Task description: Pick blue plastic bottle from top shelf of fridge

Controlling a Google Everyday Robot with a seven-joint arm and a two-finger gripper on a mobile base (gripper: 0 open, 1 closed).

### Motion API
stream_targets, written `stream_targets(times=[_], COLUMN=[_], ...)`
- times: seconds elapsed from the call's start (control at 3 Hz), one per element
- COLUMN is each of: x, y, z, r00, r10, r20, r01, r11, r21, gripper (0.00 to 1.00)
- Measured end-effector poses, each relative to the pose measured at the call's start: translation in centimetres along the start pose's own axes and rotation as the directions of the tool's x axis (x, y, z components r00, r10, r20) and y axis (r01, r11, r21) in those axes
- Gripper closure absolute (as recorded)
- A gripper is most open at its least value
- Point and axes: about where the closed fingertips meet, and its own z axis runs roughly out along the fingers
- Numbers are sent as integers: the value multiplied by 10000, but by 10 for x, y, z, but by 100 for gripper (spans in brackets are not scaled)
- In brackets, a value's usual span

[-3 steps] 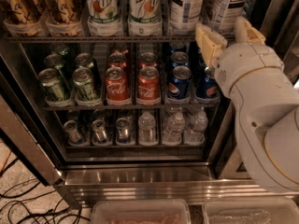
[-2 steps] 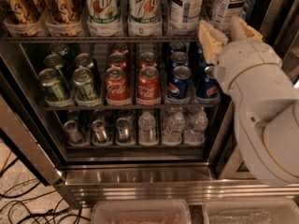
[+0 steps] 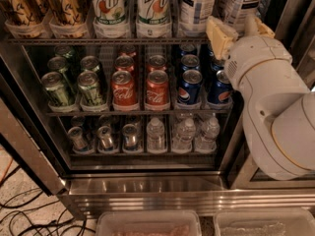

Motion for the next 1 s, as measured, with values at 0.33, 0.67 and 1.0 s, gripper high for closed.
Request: stream_targets(times=[0.33,0.67,1.0], x=[-1,-6,-10], y=[-8,-19,-30], z=[9,13,16], r00=[9998,9995,9984], r10=[128,-62,-429], r20=[131,308,355], r01=[-131,45,396], r11=[9997,9985,9954], r21=[228,545,877], gripper=[37,32,31])
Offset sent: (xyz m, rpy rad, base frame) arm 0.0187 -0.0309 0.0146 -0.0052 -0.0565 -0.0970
